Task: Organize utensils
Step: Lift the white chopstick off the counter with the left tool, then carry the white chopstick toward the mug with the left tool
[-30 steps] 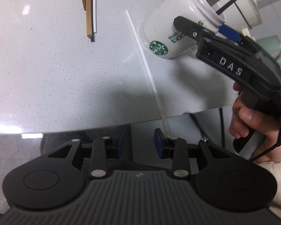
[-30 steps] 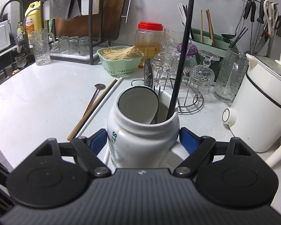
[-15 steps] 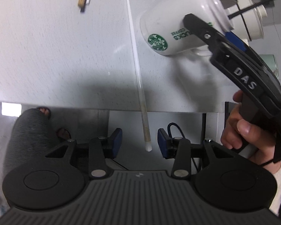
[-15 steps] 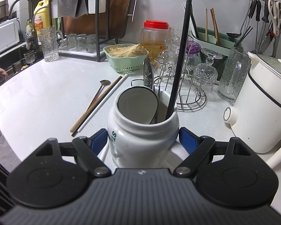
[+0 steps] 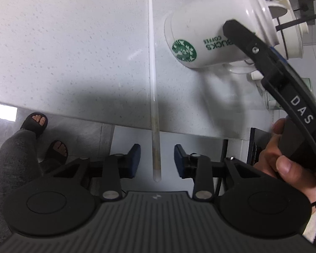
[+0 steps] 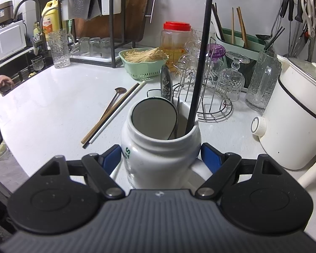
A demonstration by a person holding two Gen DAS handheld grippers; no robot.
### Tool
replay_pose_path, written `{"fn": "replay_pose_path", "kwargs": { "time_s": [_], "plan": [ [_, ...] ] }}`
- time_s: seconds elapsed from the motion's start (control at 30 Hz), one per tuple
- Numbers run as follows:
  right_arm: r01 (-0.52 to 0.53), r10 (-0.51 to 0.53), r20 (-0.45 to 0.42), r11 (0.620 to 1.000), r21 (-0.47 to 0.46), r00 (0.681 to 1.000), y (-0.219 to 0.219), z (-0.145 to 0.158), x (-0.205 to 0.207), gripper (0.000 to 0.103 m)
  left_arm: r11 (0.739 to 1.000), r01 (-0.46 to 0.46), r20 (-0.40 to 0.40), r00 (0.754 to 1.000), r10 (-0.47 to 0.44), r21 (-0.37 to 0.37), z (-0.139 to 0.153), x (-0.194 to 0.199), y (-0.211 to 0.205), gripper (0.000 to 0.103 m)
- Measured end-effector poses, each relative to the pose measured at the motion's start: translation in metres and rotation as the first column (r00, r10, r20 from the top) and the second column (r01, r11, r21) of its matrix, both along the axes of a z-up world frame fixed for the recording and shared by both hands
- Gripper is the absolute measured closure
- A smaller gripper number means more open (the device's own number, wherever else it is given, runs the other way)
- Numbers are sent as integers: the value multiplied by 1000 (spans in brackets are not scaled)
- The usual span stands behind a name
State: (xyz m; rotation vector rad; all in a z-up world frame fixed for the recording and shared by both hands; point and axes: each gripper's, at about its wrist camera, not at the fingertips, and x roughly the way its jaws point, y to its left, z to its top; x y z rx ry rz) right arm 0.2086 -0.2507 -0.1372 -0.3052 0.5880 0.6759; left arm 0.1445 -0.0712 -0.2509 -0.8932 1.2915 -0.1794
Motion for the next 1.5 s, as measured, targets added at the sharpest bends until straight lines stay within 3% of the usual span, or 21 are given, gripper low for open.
{"fn": "replay_pose_path", "kwargs": {
  "time_s": [0.07, 0.13, 0.23, 0.33, 0.4, 0.73, 1.03, 1.5],
  "plan": [
    [4, -4, -3, 1000, 3, 1000, 0, 0, 0, 19, 1000, 6, 1, 1000, -6, -22, -1, -1, -2, 69],
    [5, -5, -2, 1000, 3, 1000, 0, 0, 0, 19, 1000, 21, -2, 1000, -21, -9, -1, 0, -6, 83],
    [1, -1, 0, 1000, 9, 1000, -1, 0, 0, 19, 1000, 27, 8, 1000, -27, 5, 1, -3, -8, 94],
    [-1, 1, 5, 1000, 12, 1000, -2, -1, 0, 19, 1000, 9, 18, 1000, -9, 20, 7, -6, -5, 94],
    [2, -3, 11, 1000, 17, 1000, -3, -2, -1, 19, 1000, -12, 27, 1000, 12, -11, 13, -8, 0, 94],
    [-4, 4, 8, 1000, 22, 1000, -4, -2, 0, 19, 995, -63, 72, 996, 57, 77, 60, -12, 18, 94],
    [0, 0, 13, 1000, 23, 1000, -3, -3, -2, 19, 988, -115, 94, 990, 106, 99, 88, -19, 46, 94],
    [48, -47, 36, 999, -11, 998, 11, -4, -8, 18, 969, -30, 108, 994, 4, 243, 159, 1, 105, 94]
  ]
}}
